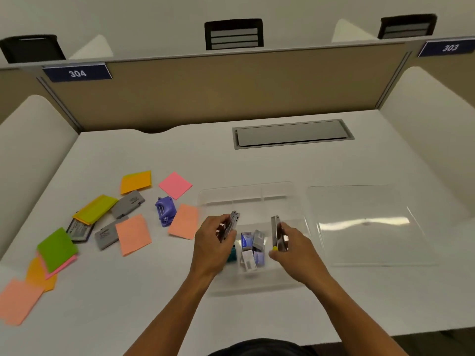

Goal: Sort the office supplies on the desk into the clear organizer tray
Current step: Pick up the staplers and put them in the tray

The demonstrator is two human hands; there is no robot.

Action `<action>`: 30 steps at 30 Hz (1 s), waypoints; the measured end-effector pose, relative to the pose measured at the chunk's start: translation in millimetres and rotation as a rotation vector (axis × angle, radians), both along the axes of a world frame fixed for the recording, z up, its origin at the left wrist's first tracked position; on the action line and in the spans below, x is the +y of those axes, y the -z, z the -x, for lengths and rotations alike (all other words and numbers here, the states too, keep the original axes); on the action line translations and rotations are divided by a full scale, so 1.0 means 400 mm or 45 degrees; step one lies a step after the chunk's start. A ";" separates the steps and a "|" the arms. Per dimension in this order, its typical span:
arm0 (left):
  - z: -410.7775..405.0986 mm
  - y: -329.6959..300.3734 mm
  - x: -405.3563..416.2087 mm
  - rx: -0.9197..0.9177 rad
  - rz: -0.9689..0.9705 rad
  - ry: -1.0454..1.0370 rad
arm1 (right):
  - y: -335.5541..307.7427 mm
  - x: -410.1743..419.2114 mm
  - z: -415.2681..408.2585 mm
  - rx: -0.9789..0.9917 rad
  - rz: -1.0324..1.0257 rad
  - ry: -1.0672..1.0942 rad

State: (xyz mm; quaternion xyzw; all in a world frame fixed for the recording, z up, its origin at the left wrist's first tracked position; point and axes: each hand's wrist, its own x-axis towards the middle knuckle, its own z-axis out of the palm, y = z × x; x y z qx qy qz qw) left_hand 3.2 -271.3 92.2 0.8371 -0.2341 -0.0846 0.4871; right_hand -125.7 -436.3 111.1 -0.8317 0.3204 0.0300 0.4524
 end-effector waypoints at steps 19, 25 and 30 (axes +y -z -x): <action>0.063 -0.016 -0.125 -0.045 -0.090 0.147 | 0.123 -0.091 -0.047 0.417 0.378 -0.267; 0.068 -0.006 -0.141 -0.068 -0.123 0.190 | 0.135 -0.079 -0.058 0.366 0.394 -0.252; 0.075 0.010 -0.158 -0.068 -0.136 0.224 | 0.142 -0.084 -0.051 0.334 0.387 -0.248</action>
